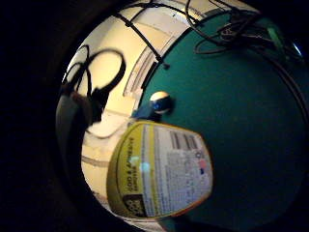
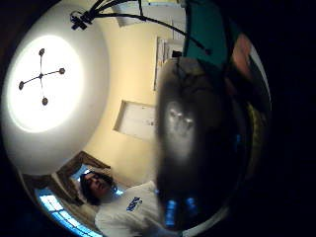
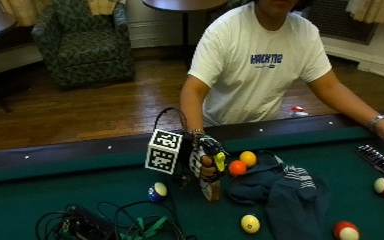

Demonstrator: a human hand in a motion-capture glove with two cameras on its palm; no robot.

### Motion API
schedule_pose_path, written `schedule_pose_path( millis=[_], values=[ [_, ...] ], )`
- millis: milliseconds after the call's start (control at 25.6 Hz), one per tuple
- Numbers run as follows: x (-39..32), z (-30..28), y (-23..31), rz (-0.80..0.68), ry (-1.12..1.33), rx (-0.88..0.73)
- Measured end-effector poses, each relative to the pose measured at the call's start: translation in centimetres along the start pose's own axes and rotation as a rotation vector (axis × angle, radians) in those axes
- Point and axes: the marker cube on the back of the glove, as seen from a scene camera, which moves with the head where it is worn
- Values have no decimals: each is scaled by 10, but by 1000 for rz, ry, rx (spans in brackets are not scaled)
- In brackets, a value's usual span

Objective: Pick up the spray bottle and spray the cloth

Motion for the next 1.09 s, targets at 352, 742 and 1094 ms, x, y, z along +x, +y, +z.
schedule_pose_path(
  millis=[352, 742, 1094],
  values=[
    [-21, -26, 7, -91, -49, 140],
    [-114, -66, 0, -222, 193, -133],
    [-144, -32, -18, -152, 612, -366]
  ],
)
